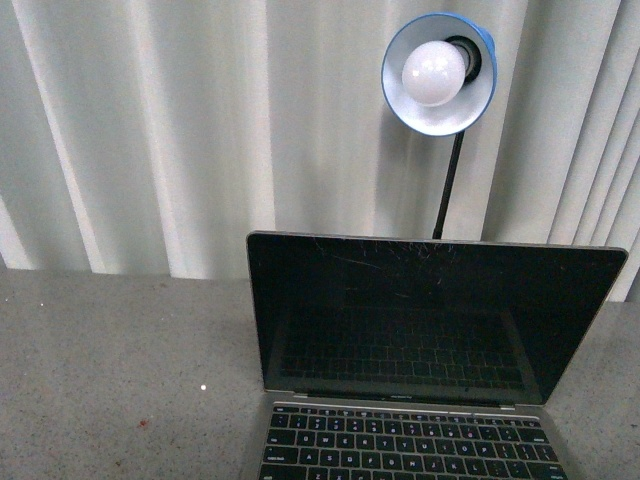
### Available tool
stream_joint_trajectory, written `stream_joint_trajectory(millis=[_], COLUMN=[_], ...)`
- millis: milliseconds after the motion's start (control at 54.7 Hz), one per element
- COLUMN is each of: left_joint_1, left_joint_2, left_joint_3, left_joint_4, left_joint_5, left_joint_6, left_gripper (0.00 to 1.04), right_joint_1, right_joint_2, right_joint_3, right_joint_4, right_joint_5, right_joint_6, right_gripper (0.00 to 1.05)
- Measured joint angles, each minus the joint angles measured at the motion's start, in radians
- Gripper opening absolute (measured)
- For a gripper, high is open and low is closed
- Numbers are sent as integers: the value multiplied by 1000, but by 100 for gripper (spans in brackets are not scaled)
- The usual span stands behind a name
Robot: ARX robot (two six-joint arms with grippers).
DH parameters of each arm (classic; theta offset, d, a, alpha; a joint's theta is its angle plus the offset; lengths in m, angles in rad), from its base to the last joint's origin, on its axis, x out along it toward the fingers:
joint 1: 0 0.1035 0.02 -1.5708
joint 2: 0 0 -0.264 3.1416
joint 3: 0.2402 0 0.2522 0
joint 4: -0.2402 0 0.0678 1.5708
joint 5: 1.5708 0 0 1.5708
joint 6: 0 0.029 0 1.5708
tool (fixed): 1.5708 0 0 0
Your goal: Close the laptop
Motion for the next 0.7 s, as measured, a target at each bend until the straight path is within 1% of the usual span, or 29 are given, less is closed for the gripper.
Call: stream_joint_trajectory(millis=[18, 37, 73, 128, 220, 256, 274, 311, 348, 366, 439, 476, 530, 604, 695], left_joint_1=[-29, -43, -71, -88, -109, -111, -113, -114, -114, -114, -109, -105, -96, -85, -76], left_joint_2=[24, 39, 83, 126, 197, 225, 248, 302, 383, 418, 592, 694, 827, 1007, 1162], left_joint_3=[16, 23, 34, 37, 48, 56, 61, 71, 79, 82, 108, 135, 187, 274, 372], left_joint_4=[-60, -82, -97, -69, 41, 85, 117, 185, 275, 312, 487, 586, 697, 814, 879], left_joint_5=[-96, -135, -224, -265, -275, -274, -268, -253, -234, -228, -183, -158, -126, -75, -33], left_joint_6=[-39, -61, -127, -171, -212, -220, -224, -233, -248, -253, -264, -264, -261, -249, -236], left_gripper=[98, 98, 98, 98, 98, 98, 98, 98, 98, 98, 98, 98, 98, 98, 98], right_joint_1=[14, 25, 39, 44, 35, 21, 18, 0, -20, -24, -67, -85, -101, -129, -151], right_joint_2=[18, 38, 81, 142, 296, 377, 399, 512, 631, 656, 903, 1009, 1096, 1227, 1300], right_joint_3=[0, 0, -1, -2, -2, -2, -2, -2, 0, 0, 25, 67, 118, 226, 327], right_joint_4=[25, 52, 115, 214, 422, 520, 546, 674, 800, 824, 1028, 1087, 1115, 1097, 1038], right_joint_5=[51, 86, 117, 107, 53, 25, 21, -10, -48, -52, -118, -146, -179, -234, -280], right_joint_6=[3, 3, 3, 2, 2, 1, 0, -1, -2, -2, -3, -8, -17, -27, -37], right_gripper=[97, 97, 97, 97, 97, 97, 97, 97, 97, 97, 97, 97, 97, 97, 97])
